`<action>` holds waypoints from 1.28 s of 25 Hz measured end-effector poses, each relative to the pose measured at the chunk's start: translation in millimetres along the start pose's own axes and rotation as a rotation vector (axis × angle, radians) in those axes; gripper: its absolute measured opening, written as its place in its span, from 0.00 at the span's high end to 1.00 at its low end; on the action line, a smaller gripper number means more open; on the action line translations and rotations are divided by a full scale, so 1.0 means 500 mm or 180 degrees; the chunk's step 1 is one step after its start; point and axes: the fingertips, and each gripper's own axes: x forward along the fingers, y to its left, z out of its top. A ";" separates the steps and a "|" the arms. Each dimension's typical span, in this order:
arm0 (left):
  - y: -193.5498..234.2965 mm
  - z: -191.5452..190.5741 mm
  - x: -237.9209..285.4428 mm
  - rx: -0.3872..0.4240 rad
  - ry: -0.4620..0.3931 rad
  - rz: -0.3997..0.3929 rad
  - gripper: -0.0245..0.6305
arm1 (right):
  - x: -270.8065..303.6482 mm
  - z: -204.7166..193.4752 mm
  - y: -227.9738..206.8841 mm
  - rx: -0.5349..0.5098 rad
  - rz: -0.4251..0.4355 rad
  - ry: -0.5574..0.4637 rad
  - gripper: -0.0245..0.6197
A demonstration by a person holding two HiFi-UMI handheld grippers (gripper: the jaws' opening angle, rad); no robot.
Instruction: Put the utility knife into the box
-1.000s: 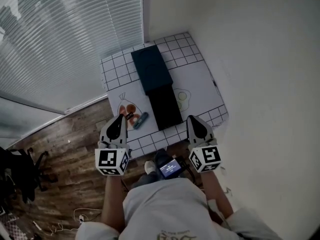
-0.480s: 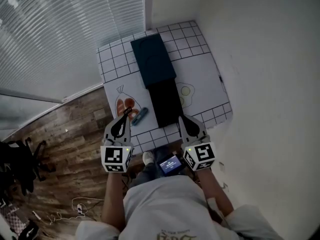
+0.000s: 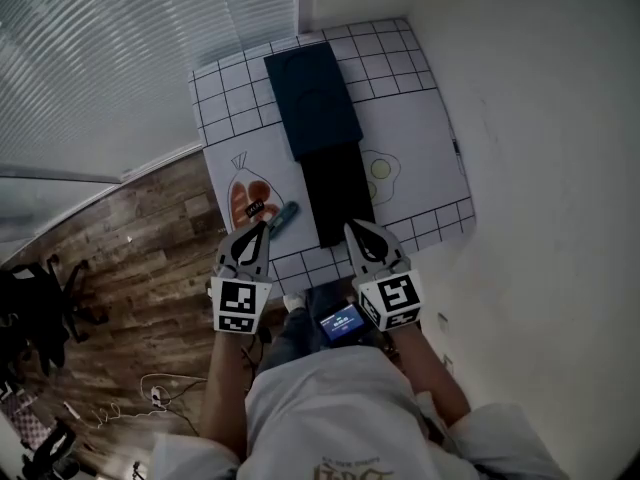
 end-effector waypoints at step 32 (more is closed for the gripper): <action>-0.048 -0.174 0.132 0.0038 0.1031 -0.0598 0.65 | 0.091 -0.101 0.018 -0.0025 0.0471 0.0769 0.95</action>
